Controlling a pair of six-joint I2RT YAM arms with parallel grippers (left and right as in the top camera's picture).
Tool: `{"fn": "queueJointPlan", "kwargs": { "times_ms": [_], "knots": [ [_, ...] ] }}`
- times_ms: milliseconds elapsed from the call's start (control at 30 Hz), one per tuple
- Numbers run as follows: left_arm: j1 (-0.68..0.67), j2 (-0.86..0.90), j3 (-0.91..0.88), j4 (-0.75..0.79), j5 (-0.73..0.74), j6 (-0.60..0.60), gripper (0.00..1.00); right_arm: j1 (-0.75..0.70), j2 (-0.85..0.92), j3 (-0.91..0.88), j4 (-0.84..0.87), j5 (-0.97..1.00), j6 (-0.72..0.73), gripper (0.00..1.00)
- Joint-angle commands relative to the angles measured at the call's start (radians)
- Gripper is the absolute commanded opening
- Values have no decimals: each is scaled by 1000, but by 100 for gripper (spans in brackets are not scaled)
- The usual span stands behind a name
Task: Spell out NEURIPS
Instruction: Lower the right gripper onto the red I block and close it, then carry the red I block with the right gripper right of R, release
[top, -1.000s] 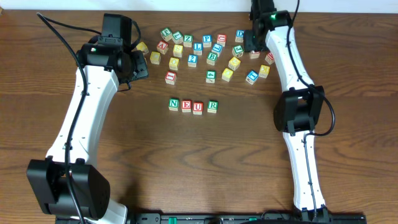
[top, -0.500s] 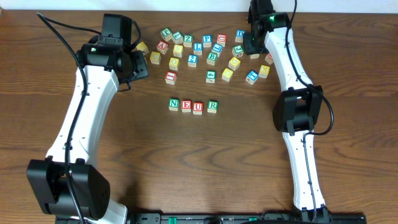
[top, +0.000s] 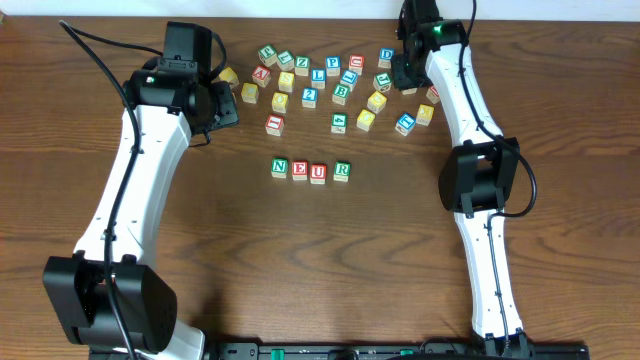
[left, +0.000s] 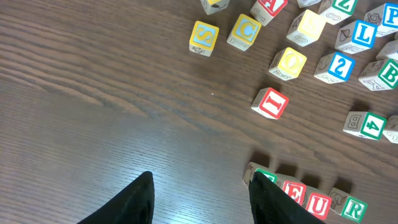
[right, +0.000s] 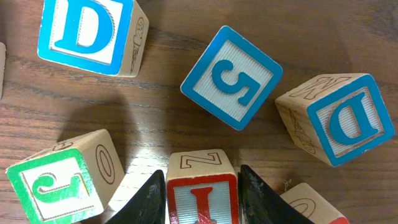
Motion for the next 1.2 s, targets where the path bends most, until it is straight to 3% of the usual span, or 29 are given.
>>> {"fn": "queueJointPlan", "kwargs": {
  "times_ms": [0,533,700,1167],
  "knots": [
    [5,-8,6,-3,-6,10,49,3,21,-19,3,-2,-13,33],
    [5,-8,6,-3,-6,10,49,3,-20,-39,12,-2,-12,17],
    [5,-8,6,-3,-6,10,49,3,-104,-39,-14,-3,-12,16],
    [5,-8,6,-2,-6,10,49,39,-429,-39,-323,-122,-11,15]
  ]
}}
